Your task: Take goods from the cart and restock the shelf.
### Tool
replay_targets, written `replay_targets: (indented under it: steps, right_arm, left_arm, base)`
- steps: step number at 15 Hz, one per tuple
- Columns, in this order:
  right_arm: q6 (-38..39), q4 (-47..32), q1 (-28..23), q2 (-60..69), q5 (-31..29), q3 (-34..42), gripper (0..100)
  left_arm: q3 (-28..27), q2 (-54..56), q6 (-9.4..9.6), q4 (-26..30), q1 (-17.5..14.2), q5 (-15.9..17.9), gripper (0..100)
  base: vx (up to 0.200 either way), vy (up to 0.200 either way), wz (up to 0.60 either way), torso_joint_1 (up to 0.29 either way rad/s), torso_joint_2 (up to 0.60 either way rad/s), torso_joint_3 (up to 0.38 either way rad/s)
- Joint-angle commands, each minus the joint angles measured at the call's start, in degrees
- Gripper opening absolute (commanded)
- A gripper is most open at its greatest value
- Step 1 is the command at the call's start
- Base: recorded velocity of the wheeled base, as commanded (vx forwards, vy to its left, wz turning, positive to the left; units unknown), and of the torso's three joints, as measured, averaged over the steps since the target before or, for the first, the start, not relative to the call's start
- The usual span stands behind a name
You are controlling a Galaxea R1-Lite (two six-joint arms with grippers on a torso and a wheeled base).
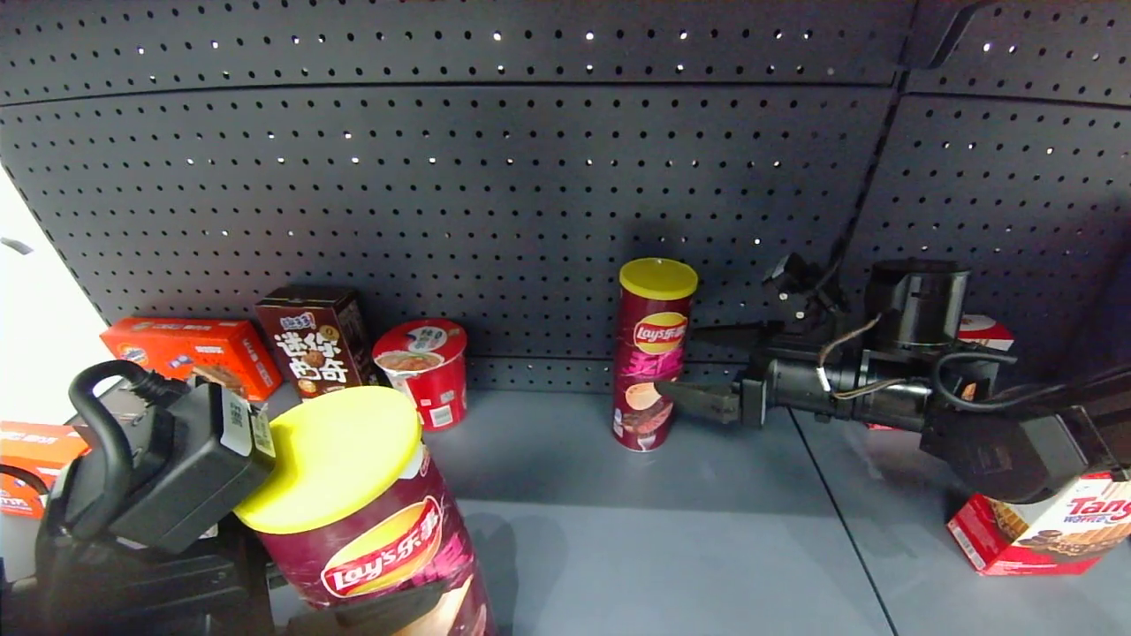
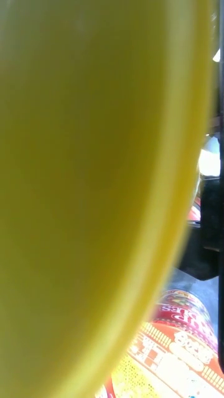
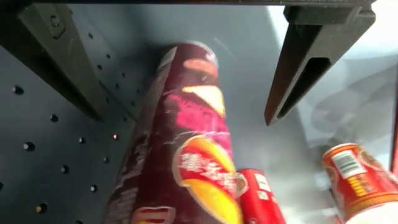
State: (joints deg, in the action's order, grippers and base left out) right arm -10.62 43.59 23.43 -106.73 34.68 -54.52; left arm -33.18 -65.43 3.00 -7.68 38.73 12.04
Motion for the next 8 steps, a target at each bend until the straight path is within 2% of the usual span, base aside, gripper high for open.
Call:
replay_targets:
  steps: [1,8]
  right_arm:
    - [0.0,0.0,0.3,-3.7,0.5,-2.8,100]
    - [-0.1,0.4,0.6,-8.3,1.3,-6.0,100]
  left_arm:
    - [-0.4,-0.1,-0.01,-0.1,-0.2,0.0,0]
    - [-0.1,-0.5,-0.1,0.0,-0.6,-0.1,0]
  base:
    - [0.0,0.0,0.0,0.0,0.0,0.0]
    - [0.0,0.0,0.0,0.0,0.0,0.0]
